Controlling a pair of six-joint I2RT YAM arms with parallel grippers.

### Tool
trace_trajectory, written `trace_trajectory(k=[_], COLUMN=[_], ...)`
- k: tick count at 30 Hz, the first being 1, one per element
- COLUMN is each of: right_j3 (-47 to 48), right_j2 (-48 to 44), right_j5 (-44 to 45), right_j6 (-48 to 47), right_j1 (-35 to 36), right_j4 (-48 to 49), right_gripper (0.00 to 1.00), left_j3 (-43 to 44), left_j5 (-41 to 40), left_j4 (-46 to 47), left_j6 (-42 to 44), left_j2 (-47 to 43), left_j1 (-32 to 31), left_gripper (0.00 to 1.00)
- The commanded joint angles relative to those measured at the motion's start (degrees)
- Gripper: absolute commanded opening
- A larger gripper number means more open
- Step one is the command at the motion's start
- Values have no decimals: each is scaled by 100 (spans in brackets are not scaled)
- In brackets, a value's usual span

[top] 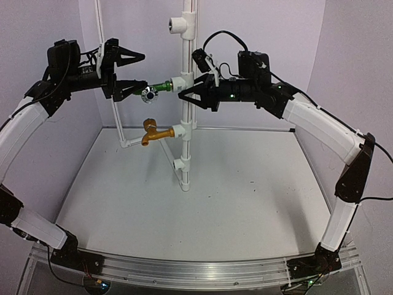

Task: Install the water faucets

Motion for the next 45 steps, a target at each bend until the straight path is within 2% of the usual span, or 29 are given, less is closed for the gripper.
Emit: trace_trajectory(k=[1, 5, 11, 15, 17, 19, 29, 45], right_j3=[222, 267, 343, 370, 366, 355, 257, -23], right_j2=[39, 84, 149, 163, 160, 153, 68, -187], right_j5=[79, 193, 177, 158, 150, 143, 129, 121], right_j6=[-109, -74, -45, -35, -27, -26, -65, -140], right_j1=[40, 40, 41, 40, 40, 40, 40, 7], right_j4=[-27, -23, -17, -18, -20, -22, -25, -25], right_gripper=[0, 0, 0, 0, 0, 0, 0, 0], left_j3=[335, 642, 457, 127, 16, 0, -555, -1167], left_j5=[154, 53, -208, -636, -842, -941, -1233, -1798], left_j4=[-516, -1226, -1307, -948, -770, -762, -446, 631], left_j6=[332, 581, 567, 213, 61, -5, -39, -857], left_j2=[-136, -36, -117, -196, -220, -193, -282, -307], left_j1=[-142, -397, -468, -474, -475, -474, -474, -307], left_gripper=[82, 83, 84, 89, 96, 99, 100, 100])
